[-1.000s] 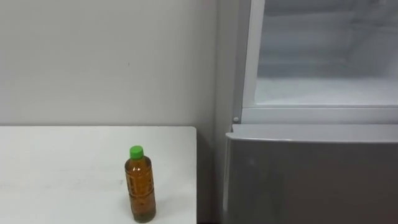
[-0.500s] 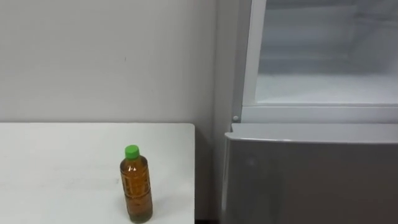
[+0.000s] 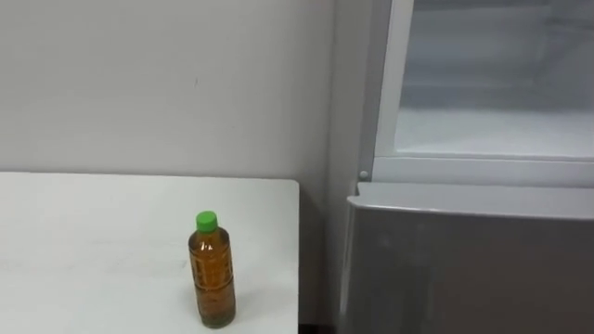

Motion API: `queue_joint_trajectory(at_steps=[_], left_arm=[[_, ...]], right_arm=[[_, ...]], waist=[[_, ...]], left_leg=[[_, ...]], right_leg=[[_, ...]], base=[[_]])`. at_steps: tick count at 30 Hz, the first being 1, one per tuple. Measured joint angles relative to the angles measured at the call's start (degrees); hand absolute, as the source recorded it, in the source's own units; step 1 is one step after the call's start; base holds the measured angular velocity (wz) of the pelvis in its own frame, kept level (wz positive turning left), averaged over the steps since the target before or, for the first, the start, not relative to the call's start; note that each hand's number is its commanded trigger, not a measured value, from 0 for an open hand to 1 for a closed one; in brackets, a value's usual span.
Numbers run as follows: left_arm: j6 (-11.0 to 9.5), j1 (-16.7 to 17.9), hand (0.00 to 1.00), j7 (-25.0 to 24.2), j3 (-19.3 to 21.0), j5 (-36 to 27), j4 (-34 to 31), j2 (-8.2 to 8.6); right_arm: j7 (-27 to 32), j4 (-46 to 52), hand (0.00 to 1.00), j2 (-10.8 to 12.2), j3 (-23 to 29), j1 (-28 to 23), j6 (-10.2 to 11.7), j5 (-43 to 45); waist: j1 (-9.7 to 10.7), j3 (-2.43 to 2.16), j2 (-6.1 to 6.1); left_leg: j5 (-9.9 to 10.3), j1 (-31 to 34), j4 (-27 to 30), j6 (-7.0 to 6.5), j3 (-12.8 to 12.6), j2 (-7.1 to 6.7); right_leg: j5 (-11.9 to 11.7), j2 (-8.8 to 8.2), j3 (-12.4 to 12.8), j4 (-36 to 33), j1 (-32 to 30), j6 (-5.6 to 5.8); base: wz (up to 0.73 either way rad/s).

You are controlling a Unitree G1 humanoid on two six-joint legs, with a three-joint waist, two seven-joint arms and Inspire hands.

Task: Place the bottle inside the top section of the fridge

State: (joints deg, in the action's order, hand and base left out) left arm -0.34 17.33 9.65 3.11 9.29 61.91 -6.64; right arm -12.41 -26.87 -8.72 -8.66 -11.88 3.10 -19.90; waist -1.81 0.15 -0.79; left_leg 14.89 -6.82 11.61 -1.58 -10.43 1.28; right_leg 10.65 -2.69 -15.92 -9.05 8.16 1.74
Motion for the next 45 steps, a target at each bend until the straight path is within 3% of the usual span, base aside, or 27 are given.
queue_joint_trajectory(at_steps=[4, 11, 19, 26, 32, 37, 39, 45], left_arm=[[0.2, 0.2, 0.0, -0.2, -0.1, 0.1, 0.0, -0.74], [0.5, -0.1, 0.0, -0.3, -1.5, 0.4, 0.1, -0.96], [1.4, -0.3, 0.0, -2.5, -3.5, 0.3, 0.1, -0.96], [1.8, -0.6, 0.0, -2.9, -5.1, 0.3, 0.0, -1.03], [1.8, -0.5, 0.0, -4.0, -4.9, 0.5, 0.1, -2.0], [2.3, -0.4, 0.0, -5.5, -4.9, 0.5, 0.0, -2.65], [2.5, -0.6, 0.0, -6.2, -4.9, 0.5, 0.0, -3.02], [2.9, -0.8, 0.0, -6.4, -4.4, 3.0, -0.1, -3.07]], right_arm=[[-1.6, 6.8, 0.0, -0.1, -2.1, 0.1, 0.0, 0.1], [-2.1, 14.4, 0.0, -0.4, -3.9, 0.6, -0.2, 0.2], [-4.4, 25.7, 0.0, -0.5, -4.9, 4.5, -0.5, 0.1], [-4.7, 29.7, 0.0, -0.6, -4.7, 6.8, -1.2, -0.6], [-3.7, 30.6, 0.0, -0.9, -3.6, 9.6, -1.3, -2.5], [-2.6, 30.7, 0.0, -0.9, -3.2, 12.3, -1.3, -2.4], [-2.1, 31.0, 0.0, -0.9, -2.9, 13.4, -1.3, -2.4], [-1.3, 35.8, 0.0, -1.1, -1.3, 14.8, -1.3, -2.3]], waist=[[-0.5, -0.01, -0.47], [-2.3, 0.09, -0.25], [-3.4, 0.38, -0.21], [-3.3, 0.24, -0.35], [-3.3, -0.38, -1.41], [-3.2, -0.26, -1.69], [-3.0, 0.04, -1.74], [-3.3, 0.1, -1.74]], left_leg=[[0.0, 0.1, 0.1, 0.0, 0.4, -0.1], [0.0, 0.0, 0.0, -0.01, 0.1, -0.1], [0.0, 0.2, 0.1, -0.01, -0.2, 0.02], [0.0, 0.2, 0.2, -0.02, -0.2, 0.0], [-0.1, 0.1, 0.3, -0.04, 0.1, -0.12], [-0.1, 0.1, 0.7, -0.04, 0.5, -0.12], [0.0, 0.2, 1.0, -0.04, 1.4, -0.11], [0.0, 0.8, 1.0, -0.01, 2.1, -0.02]], right_leg=[[0.0, -0.04, 0.0, 0.2, 0.2, 0.0], [0.0, -0.02, 0.1, 0.1, 0.1, 0.0], [0.0, -0.07, 0.2, -0.7, -0.3, 0.0], [0.0, -0.1, 0.0, -0.8, -0.3, 0.0], [0.0, -0.24, 0.0, -0.7, 0.0, 0.0], [0.0, -0.29, -0.1, -0.7, 0.3, 0.0], [0.0, -0.29, -1.0, -0.7, 0.6, 0.0], [0.0, -0.16, -1.7, -0.7, 0.6, 0.0]], base=[[0.05], [-0.02], [0.0], [0.0], [0.02], [0.02], [0.16], [0.06]])
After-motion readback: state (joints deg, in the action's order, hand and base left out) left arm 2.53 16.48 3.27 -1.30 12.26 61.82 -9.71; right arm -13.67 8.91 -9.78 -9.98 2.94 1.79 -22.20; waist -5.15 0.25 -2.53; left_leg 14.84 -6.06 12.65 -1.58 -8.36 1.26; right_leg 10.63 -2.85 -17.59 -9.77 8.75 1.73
